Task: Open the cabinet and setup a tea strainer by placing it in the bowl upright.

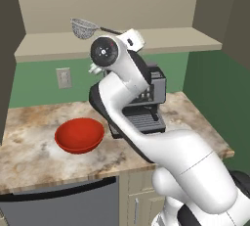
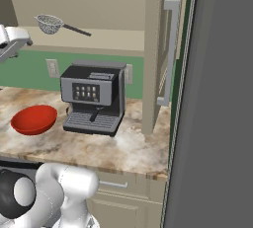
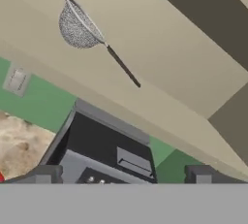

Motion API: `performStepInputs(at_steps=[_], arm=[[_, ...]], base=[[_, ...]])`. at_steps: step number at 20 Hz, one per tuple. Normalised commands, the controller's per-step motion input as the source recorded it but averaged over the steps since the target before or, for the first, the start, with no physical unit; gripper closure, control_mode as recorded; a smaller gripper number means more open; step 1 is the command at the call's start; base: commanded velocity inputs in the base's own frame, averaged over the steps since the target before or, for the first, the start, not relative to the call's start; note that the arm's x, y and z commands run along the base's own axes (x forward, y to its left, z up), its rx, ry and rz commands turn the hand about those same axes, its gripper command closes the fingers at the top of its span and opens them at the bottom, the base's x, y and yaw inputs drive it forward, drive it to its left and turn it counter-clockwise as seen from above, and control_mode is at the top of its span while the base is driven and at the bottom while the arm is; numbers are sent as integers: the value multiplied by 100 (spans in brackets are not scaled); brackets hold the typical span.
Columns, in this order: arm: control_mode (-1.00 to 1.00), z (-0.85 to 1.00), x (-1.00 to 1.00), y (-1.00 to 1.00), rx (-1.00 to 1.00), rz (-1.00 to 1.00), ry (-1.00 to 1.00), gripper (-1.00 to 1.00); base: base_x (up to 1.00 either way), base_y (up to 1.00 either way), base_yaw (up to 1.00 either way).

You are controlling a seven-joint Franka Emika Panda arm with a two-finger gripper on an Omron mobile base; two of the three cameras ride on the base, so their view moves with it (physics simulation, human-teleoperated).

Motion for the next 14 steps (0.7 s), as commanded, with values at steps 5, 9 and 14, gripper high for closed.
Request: performStepInputs(at_steps=[5,9,14], arm=[[-100,45,1,0,3,0,-9,-100],[-100,4,0,-6,14,0,0,-100],[-100,1,-1,-8,10,0,0,-100]], base=[[0,0,0],[0,0,0],[0,0,0]])
